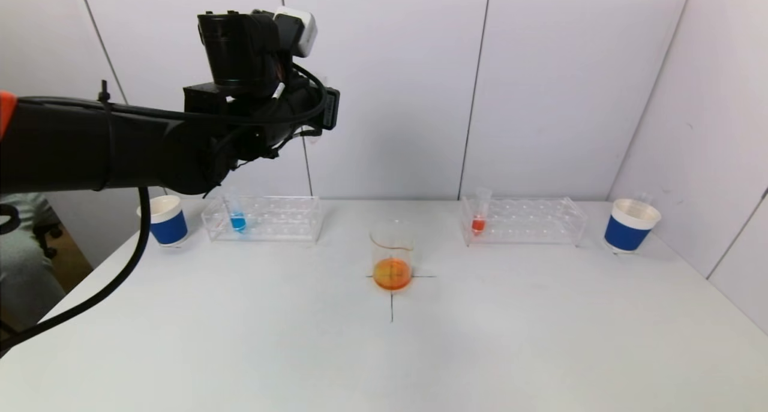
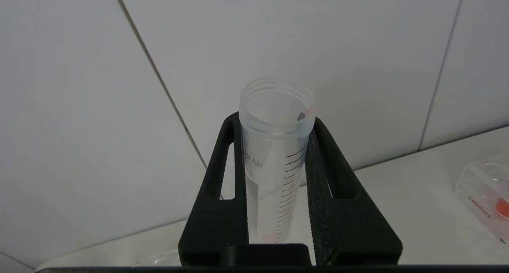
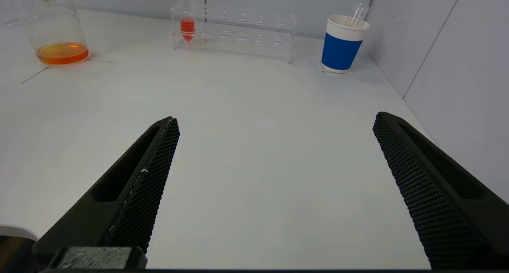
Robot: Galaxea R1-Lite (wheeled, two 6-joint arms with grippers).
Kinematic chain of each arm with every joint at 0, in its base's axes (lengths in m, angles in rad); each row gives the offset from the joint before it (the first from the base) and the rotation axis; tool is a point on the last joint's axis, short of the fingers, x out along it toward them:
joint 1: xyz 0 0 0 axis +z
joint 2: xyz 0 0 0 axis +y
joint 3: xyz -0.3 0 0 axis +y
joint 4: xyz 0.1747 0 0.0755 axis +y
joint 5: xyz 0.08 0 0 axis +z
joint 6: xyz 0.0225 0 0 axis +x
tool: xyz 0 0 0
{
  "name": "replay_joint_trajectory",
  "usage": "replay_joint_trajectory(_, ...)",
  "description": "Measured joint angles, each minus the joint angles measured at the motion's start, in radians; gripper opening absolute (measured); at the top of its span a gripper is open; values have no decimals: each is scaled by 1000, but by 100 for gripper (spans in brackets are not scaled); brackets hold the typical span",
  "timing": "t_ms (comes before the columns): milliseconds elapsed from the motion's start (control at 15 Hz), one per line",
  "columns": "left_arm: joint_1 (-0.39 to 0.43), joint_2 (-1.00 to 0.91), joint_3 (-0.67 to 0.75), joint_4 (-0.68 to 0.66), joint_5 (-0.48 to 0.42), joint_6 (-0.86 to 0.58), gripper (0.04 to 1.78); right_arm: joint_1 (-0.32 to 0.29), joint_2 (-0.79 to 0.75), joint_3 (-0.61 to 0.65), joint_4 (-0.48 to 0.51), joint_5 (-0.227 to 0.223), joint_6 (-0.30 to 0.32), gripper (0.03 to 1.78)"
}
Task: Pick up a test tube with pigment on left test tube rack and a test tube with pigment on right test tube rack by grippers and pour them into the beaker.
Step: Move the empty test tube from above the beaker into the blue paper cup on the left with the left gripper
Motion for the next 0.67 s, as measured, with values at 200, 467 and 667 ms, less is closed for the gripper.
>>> replay_joint_trajectory(200, 36, -53, -19, 178, -4, -128, 44, 0, 0, 0, 0, 0, 0, 177)
replay_joint_trajectory(467, 122, -93, -18, 213, -14, -167, 44, 0, 0, 0, 0, 0, 0, 177)
replay_joint_trajectory(667, 195, -111, 3, 223, -19, -200, 44, 0, 0, 0, 0, 0, 0, 177)
